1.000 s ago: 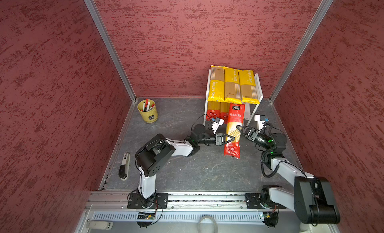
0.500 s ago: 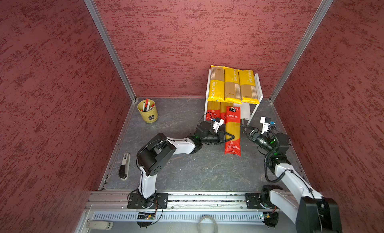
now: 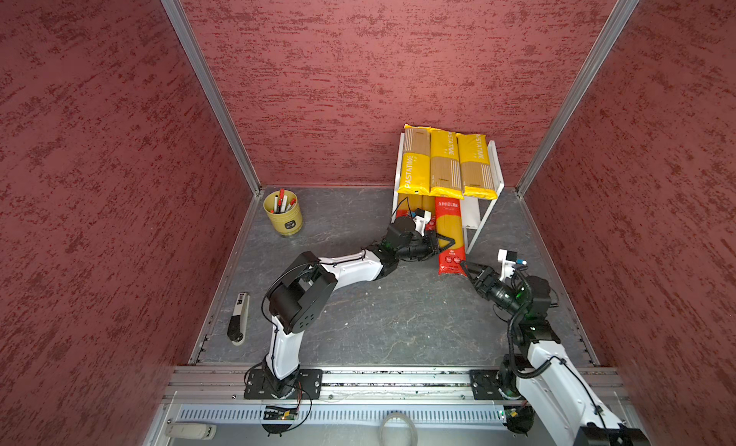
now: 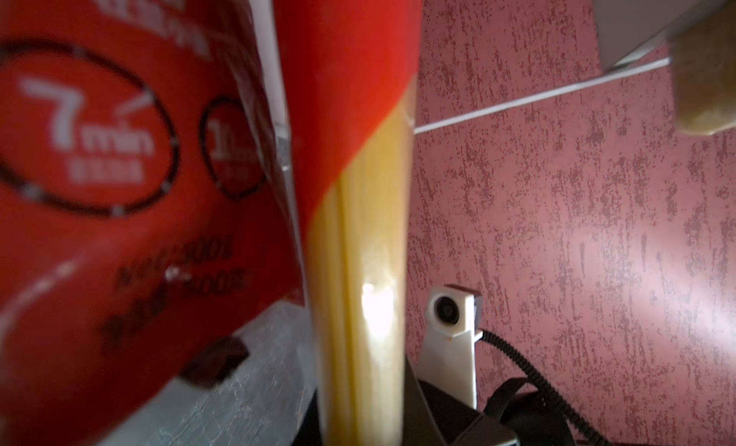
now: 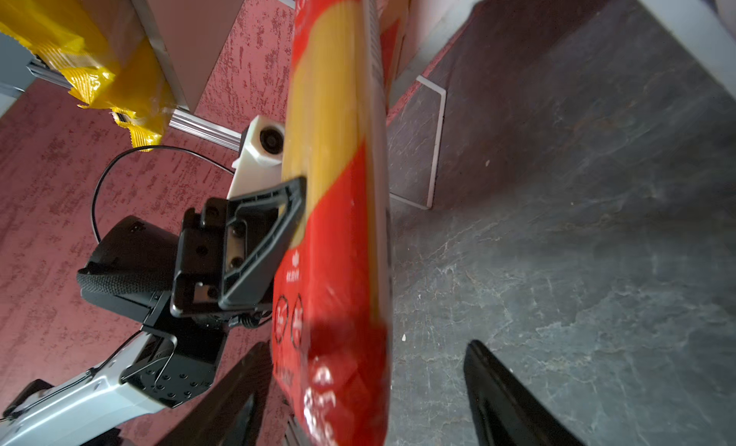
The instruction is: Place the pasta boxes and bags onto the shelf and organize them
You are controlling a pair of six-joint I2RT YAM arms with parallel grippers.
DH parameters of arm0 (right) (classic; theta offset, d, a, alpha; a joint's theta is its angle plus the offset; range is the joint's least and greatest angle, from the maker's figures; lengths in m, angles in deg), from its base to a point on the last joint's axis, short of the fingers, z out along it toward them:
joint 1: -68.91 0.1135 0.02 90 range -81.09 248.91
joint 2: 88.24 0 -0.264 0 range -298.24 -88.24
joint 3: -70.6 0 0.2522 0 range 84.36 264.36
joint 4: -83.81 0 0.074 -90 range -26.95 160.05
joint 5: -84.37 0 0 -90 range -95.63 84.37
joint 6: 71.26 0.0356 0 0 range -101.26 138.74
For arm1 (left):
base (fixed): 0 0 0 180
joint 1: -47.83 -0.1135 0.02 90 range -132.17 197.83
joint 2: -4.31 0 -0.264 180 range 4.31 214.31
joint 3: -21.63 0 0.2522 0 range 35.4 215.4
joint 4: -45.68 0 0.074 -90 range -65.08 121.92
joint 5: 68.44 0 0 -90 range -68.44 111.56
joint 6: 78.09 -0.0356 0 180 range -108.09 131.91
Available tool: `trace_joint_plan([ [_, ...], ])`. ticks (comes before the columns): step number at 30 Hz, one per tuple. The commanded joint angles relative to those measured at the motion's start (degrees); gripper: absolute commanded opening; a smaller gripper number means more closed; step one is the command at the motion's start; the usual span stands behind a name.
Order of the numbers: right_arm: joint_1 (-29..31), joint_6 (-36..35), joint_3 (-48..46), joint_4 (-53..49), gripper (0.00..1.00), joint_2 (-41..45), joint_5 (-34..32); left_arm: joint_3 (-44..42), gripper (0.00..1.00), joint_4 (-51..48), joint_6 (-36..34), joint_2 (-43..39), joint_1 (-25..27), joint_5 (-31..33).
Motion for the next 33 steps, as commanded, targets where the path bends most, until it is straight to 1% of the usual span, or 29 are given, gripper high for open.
trace_joint_plan([
  [1,0.18,9.7,-2.58,13.78,0.76,-1.95,1.22,5.59,0.03,6.48,0.37,1.21,0.28,2.35],
  [5,0.4,12.56,-2.2,21.48,0.72,-6.38,-0.33,9.47,0.05,5.43,0.49,3.29,1.03,2.42],
  [10,0.67,15.63,-0.66,32.12,0.6,-14.23,-3.03,11.54,0.07,4.7,0.73,4.8,1.1,2.94],
  [13,0.87,18.41,-0.14,39.78,0.47,-20.52,-4.75,13.88,0.08,3.47,1.11,5.91,0.54,2.81],
  [16,0.9,22.68,-0.34,48.35,0.32,-26.19,-7.21,16.8,0.12,0.94,0.85,6.81,-0.07,2.6],
  [17,0.99,23.84,-0.3,50.89,0.26,-27.8,-8.09,17.62,0.14,-1.29,0.63,7.02,-0.37,2.34],
  [18,1.03,25.0,-0.52,53.14,0.2,-29.11,-9.0,18.26,0.18,-2.79,0.47,7.26,-0.64,2.14],
  [20,1.18,26.34,-0.39,56.08,0.14,-30.98,-10.69,18.49,0.29,-4.39,0.66,7.25,-1.29,1.69],
  [21,1.19,26.91,-0.27,56.98,0.11,-31.72,-11.7,18.17,0.34,-4.82,0.54,6.87,-1.66,1.62],
  [24,1.19,27.43,0.31,58.2,0.08,-31.92,-14.51,15.61,0.52,-5.4,-0.31,4.45,-2.51,2.18],
  [26,1.19,26.72,1.45,56.02,0.07,-31.1,-16.11,13.78,0.59,-6.14,-1.32,2.54,-2.68,2.42],
  [29,1.29,24.4,4.28,48.89,0.04,-29.76,-17.8,10.33,0.65,-6.23,-2.05,-0.46,-2.8,2.49],
  [30,1.34,23.7,5.53,46.41,0.04,-29.57,-18.21,8.81,0.65,-6.23,-2.26,-1.55,-2.81,2.77],
  [33,1.35,22.58,8.24,43.14,0.04,-29.93,-20.22,4.24,0.66,-6.04,-2.89,-4.97,-2.83,3.58],
])
